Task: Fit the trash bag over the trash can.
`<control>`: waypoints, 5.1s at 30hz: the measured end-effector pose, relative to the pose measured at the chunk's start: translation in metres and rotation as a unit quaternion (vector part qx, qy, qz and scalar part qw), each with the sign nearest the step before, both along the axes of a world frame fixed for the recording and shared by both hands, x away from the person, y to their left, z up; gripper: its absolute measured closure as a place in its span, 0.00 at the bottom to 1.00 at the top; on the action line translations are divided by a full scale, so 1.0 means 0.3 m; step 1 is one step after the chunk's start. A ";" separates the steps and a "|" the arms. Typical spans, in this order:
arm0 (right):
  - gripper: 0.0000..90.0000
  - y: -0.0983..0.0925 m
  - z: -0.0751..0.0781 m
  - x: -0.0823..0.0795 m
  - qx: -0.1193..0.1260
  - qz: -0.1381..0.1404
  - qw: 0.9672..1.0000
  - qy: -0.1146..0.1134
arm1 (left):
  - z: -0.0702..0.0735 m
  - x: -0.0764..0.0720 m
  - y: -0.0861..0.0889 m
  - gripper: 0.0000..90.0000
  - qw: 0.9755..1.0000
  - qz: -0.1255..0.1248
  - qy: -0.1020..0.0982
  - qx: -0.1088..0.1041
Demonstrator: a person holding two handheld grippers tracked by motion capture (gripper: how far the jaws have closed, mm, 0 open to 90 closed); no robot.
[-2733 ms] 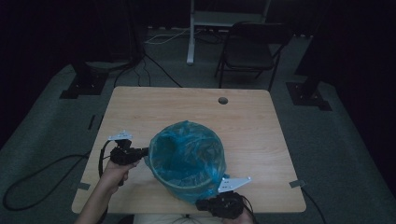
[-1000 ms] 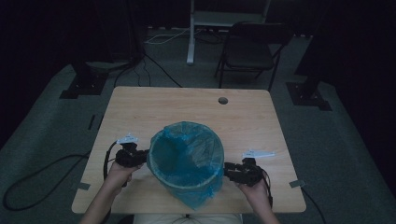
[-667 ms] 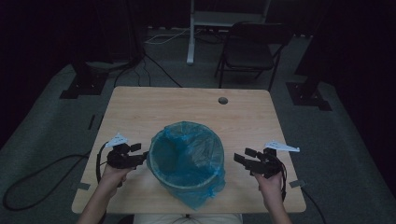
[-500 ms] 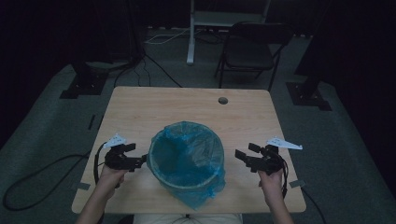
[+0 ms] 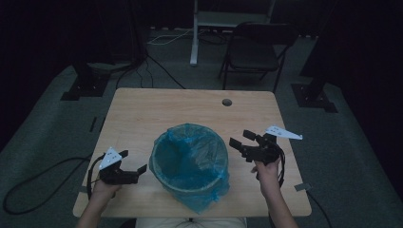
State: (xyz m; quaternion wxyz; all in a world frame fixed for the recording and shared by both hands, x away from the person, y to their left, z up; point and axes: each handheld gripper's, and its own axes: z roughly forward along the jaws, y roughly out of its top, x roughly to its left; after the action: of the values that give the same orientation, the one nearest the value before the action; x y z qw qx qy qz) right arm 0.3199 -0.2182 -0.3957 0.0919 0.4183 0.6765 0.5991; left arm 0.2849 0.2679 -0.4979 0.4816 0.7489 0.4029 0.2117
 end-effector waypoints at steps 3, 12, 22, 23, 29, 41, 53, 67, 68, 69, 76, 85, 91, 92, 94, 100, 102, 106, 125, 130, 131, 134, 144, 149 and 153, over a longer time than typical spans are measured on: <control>0.17 0.036 0.040 0.007 -0.001 0.014 1.000 -0.017 | -0.009 -0.025 0.022 0.01 1.000 -0.001 -0.010 -0.007; 0.17 0.185 0.145 0.031 -0.026 0.082 0.995 -0.050 | -0.035 -0.093 0.084 0.01 1.000 0.013 -0.005 -0.002; 0.17 0.349 0.232 0.063 -0.026 0.153 0.987 -0.049 | -0.057 -0.149 0.146 0.00 0.998 0.054 0.010 -0.003; 0.17 0.371 0.236 0.066 -0.024 0.165 0.985 -0.048 | -0.060 -0.152 0.153 0.00 0.998 0.064 0.008 0.000; 0.17 0.493 0.234 0.073 -0.043 0.207 0.977 -0.041 | -0.069 -0.158 0.177 0.00 0.996 0.087 0.006 0.002; 0.17 0.612 0.125 0.135 -0.169 0.273 0.946 0.054 | -0.079 -0.156 0.173 0.00 0.995 0.095 0.002 0.018; 0.17 0.711 0.029 0.170 -0.344 0.252 0.899 0.100 | -0.082 -0.161 0.168 0.00 0.995 0.097 0.000 0.025; 0.17 0.615 0.140 0.156 -0.264 0.240 0.932 0.071 | -0.094 -0.159 0.161 0.00 0.994 0.101 0.005 0.032; 0.17 0.604 0.148 0.152 -0.258 0.241 0.933 0.069 | -0.097 -0.158 0.161 0.00 0.994 0.101 0.008 0.032; 0.17 0.573 0.170 0.139 -0.235 0.244 0.939 0.063 | -0.099 -0.158 0.161 0.00 0.994 0.100 0.009 0.033; 0.17 0.482 0.197 0.099 -0.201 0.229 0.952 0.037 | -0.102 -0.158 0.156 0.00 0.994 0.100 0.012 0.033; 0.17 0.380 0.181 0.054 -0.186 0.186 0.965 0.005 | -0.108 -0.157 0.157 0.00 0.994 0.101 0.018 0.032; 0.17 0.324 0.168 0.043 -0.153 0.176 0.972 0.001 | -0.110 -0.160 0.156 0.00 0.994 0.100 0.020 0.031; 0.17 0.313 0.164 0.040 -0.150 0.174 0.973 0.000 | -0.109 -0.160 0.156 0.00 0.994 0.101 0.020 0.031; 0.17 0.291 0.155 0.034 -0.140 0.168 0.976 -0.001 | -0.108 -0.161 0.158 0.00 0.994 0.099 0.019 0.029; 0.17 0.219 0.127 0.023 -0.122 0.137 0.983 -0.010 | -0.109 -0.163 0.164 0.00 0.994 0.104 0.021 0.029; 0.17 0.191 0.120 0.019 -0.113 0.125 0.986 -0.011 | -0.109 -0.163 0.164 0.00 0.994 0.104 0.021 0.029; 0.17 0.144 0.108 0.014 -0.103 0.102 0.989 -0.022 | -0.108 -0.165 0.161 0.00 0.994 0.102 0.020 0.029; 0.17 -0.104 -0.065 -0.050 -0.069 -0.069 0.994 -0.049 | -0.093 -0.194 0.167 0.00 0.995 0.089 0.024 0.030; 0.17 -0.164 -0.140 -0.060 -0.084 -0.107 0.990 -0.034 | -0.091 -0.206 0.174 0.00 0.995 0.085 0.027 0.038; 0.17 -0.177 -0.157 -0.061 -0.088 -0.116 0.989 -0.030 | -0.093 -0.209 0.176 0.00 0.995 0.083 0.027 0.037; 0.17 -0.214 -0.215 -0.065 -0.098 -0.140 0.985 -0.017 | -0.098 -0.218 0.180 0.00 0.995 0.081 0.033 0.043; 0.17 -0.318 -0.374 -0.090 -0.120 -0.191 0.974 0.021 | -0.106 -0.234 0.184 0.00 0.995 0.088 0.041 0.035; 0.17 -0.367 -0.429 -0.113 -0.140 -0.214 0.966 0.043 | -0.101 -0.238 0.195 0.00 0.994 0.098 0.039 0.031; 0.17 -0.401 -0.470 -0.137 -0.143 -0.232 0.960 0.064 | -0.108 -0.247 0.212 0.00 0.992 0.113 0.046 0.021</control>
State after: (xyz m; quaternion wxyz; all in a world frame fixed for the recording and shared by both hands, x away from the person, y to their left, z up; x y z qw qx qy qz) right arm 0.2787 -0.3384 -0.5366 0.2431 0.5837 0.6441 0.4304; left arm 0.2108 0.3315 -0.5302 0.4196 0.7175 0.5021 0.2389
